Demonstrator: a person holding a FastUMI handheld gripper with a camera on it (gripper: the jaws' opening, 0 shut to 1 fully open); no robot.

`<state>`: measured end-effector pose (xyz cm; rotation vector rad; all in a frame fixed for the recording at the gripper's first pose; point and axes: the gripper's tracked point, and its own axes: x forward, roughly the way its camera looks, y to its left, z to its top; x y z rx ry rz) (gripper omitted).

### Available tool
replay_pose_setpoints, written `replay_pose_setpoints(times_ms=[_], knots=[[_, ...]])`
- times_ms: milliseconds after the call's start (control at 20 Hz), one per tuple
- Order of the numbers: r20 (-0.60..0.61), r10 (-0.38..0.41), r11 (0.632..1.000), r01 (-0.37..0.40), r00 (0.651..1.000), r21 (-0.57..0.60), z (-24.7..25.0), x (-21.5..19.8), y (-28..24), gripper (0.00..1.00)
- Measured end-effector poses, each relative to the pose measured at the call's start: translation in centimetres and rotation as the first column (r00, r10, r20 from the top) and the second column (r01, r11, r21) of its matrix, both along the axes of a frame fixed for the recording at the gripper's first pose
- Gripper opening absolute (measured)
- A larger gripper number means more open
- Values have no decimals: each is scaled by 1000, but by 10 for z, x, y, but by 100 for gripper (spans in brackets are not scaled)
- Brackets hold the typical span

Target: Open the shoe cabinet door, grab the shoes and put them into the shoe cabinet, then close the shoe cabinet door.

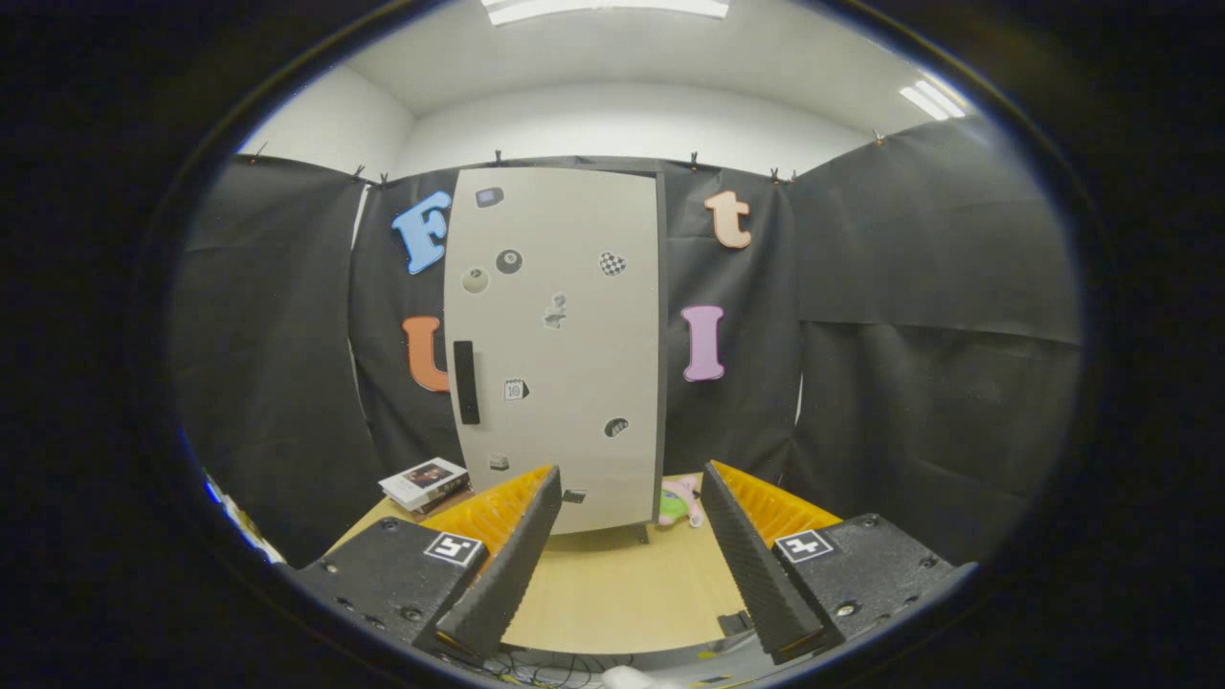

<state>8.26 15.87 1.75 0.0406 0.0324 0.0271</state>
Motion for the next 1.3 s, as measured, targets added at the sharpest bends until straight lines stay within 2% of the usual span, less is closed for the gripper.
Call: replay_pose_setpoints(times_ms=[1300], knots=[[-4, 11, 1000, -11, 1000, -14, -2, -5, 13, 96]])
